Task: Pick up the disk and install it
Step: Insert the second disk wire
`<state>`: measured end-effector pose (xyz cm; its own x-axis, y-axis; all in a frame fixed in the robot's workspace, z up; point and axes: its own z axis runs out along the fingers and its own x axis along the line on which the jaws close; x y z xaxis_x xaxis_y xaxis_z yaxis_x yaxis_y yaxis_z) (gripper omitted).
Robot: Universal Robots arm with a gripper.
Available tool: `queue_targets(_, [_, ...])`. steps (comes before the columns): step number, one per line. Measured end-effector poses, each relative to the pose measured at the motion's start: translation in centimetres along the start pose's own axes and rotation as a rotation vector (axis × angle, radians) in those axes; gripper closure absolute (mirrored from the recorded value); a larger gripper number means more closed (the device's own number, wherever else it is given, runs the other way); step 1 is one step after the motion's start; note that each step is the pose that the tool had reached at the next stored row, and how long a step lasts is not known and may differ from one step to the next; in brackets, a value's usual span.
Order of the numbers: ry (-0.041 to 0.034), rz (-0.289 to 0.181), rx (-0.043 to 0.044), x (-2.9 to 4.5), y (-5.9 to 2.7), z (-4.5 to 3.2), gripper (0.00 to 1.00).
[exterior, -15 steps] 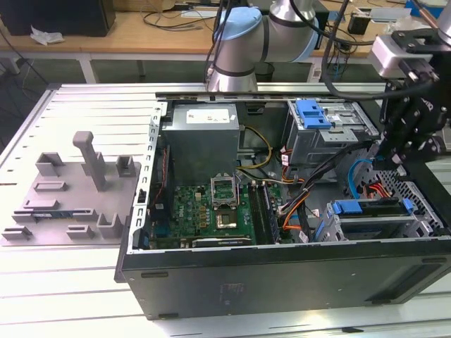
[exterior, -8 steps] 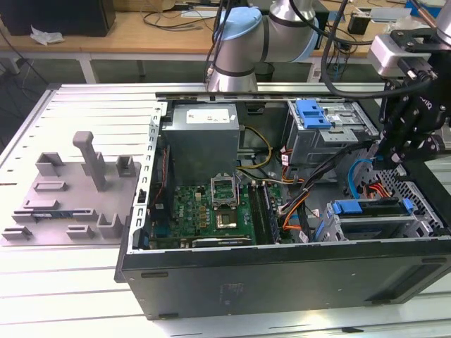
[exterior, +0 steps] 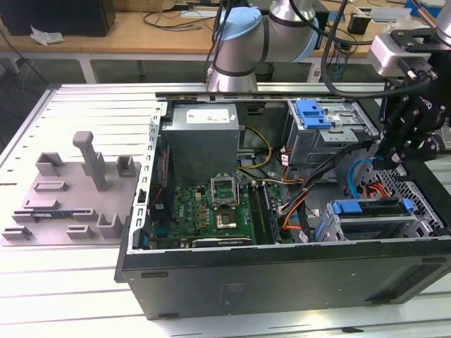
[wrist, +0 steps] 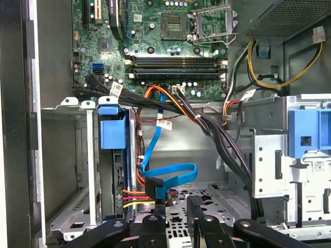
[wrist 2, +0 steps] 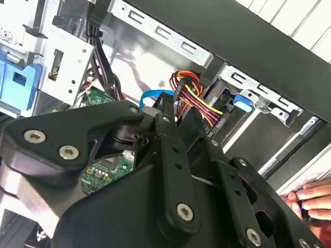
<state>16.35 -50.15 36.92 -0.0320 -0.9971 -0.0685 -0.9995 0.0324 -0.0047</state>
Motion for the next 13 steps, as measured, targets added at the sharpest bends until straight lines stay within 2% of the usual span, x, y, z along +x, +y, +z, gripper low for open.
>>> queue_targets(3, [0.0014,0.000,-0.0001,-0.01,0.00,0.01,0.69])
queue_targets(5, [0.0564,0.000,-0.0048,-0.36,0.00,0.00,0.69])
queue_targets(7, [0.0763,0.000,-0.0043,-0.83,0.00,-0.04,0.69])
queue_targets(10, [0.0871,0.000,-0.0047,-1.37,-0.29,-0.11,0.69])
queue_targets(11, [0.0926,0.000,-0.0077,-1.42,-0.48,-0.17,0.69])
queue_targets(12, [0.1069,0.000,-0.0165,-1.46,-0.71,-0.25,0.69])
queue_targets(13, [0.1290,0.000,-0.0264,-1.51,-0.87,-0.37,0.69])
